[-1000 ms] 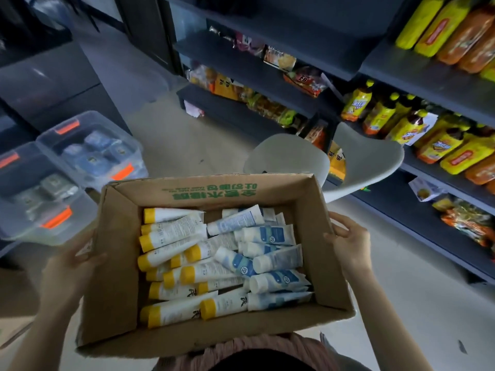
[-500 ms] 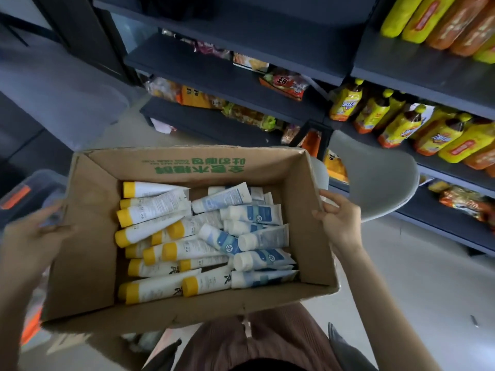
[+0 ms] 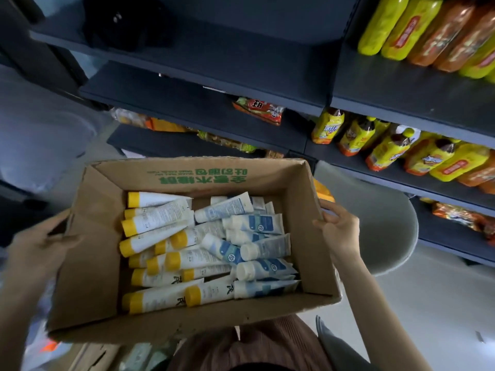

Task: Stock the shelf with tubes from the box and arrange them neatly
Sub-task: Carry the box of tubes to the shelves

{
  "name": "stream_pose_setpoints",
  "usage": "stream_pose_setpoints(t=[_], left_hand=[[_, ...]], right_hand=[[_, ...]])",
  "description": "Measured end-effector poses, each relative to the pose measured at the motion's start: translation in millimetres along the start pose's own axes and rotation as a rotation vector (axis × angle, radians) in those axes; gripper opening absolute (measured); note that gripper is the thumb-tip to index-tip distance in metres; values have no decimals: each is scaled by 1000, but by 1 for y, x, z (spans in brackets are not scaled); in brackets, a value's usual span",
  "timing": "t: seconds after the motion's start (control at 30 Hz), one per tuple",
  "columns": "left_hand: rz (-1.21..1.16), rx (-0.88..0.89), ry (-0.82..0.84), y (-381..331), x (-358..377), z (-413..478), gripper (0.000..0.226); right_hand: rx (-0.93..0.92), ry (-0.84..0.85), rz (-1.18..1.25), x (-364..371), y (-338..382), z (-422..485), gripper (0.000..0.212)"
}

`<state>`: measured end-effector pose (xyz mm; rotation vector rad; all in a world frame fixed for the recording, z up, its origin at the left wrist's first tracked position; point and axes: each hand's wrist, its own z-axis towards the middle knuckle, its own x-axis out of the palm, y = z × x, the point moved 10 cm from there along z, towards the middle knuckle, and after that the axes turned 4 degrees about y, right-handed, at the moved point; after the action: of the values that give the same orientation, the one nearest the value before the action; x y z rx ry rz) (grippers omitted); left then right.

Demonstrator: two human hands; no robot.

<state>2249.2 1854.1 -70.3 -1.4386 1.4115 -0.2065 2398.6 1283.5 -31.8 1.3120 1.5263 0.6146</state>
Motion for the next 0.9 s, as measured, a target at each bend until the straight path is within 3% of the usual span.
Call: stream_pose_setpoints(t=[0.17,0.33,0.43,0.73,0.9], left_hand=[[35,-39,-39,-59,29,29,60],[127,54,-107,-124,88,57,57],[212,92,-48,-147,133,77,54],[207,-23,131,-129,255,148,55],[224,-15,227,-120,309,193,57]], right_hand=[[27,-106,-10,-15,-4,52,44],[96,-197,15,-30,-33,87,47],[174,-274,33,-41,-59,101,47],[360,-437,10,-57,-130,140,44],[377,-488,-16,-51,-152,163,36]])
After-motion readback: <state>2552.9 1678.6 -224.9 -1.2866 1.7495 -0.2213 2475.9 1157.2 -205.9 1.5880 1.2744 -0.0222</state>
